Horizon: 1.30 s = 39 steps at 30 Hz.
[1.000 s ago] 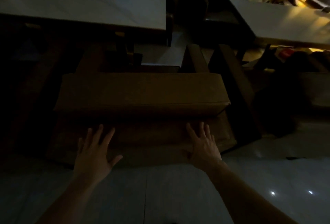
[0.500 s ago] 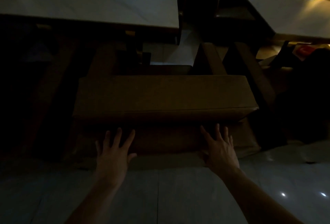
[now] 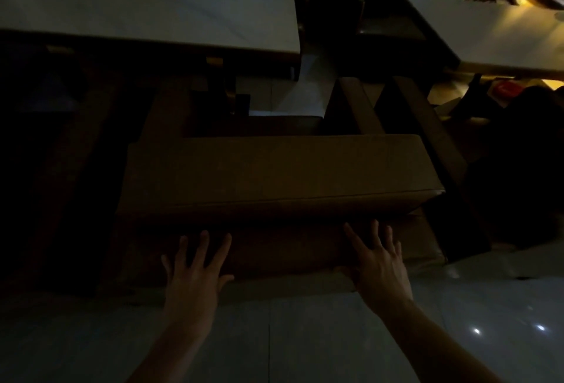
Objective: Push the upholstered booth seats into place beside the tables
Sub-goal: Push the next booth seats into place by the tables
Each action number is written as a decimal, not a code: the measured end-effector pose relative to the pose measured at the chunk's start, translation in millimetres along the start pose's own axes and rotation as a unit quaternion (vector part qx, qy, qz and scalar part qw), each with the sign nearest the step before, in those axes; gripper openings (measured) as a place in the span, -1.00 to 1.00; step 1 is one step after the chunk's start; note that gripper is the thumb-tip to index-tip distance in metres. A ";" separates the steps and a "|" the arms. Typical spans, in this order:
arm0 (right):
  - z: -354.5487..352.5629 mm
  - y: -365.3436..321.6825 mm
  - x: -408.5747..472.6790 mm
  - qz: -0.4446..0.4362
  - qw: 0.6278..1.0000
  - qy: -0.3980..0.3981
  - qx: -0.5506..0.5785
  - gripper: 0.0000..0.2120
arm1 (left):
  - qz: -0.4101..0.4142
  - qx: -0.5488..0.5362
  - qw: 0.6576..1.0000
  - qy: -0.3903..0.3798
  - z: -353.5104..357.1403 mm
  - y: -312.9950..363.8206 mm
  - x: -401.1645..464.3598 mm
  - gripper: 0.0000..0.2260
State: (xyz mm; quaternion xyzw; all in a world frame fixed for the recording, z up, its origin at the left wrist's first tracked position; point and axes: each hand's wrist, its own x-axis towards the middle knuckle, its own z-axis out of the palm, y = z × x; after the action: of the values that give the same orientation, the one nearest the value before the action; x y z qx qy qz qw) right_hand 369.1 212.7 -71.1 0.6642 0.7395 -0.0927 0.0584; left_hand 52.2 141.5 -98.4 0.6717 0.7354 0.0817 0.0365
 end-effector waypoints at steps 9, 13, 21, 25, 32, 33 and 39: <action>-1.7 -30.9 26.6 0.014 1.000 0.004 0.008 -0.20 | -0.004 -0.008 1.000 -0.004 -1.6 -31.0 44.9 -0.29; -2.7 -42.2 40.8 0.016 1.000 -0.007 0.004 -0.20 | 0.004 -0.013 1.000 -0.005 -4.7 -45.6 61.7 -0.30; -7.4 -43.5 44.9 0.016 0.999 -0.023 -0.019 -0.19 | 0.006 -0.014 1.000 -0.026 -6.2 -47.5 64.0 -0.28; -9.7 -44.3 46.0 0.017 0.999 -0.032 -0.025 -0.19 | 0.003 -0.017 0.999 -0.027 -8.1 -46.5 65.8 -0.28; -16.2 -42.7 48.3 0.024 0.998 -0.045 -0.027 -0.17 | 0.012 0.000 1.000 -0.029 -6.0 -44.2 69.3 -0.28; -18.2 -43.1 49.3 0.022 0.998 -0.049 -0.025 -0.17 | 0.013 -0.001 1.000 -0.026 -6.2 -44.2 69.8 -0.28; -20.7 -44.1 52.3 0.017 0.997 -0.066 -0.023 -0.16 | 0.019 0.012 0.999 -0.041 -4.8 -46.0 72.4 -0.26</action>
State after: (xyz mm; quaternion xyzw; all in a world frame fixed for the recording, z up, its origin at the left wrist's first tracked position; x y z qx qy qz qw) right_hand 320.2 263.5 -59.3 0.6675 0.7246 -0.1183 0.1237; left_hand -0.6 209.3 -97.4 0.6890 0.7210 0.0463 0.0571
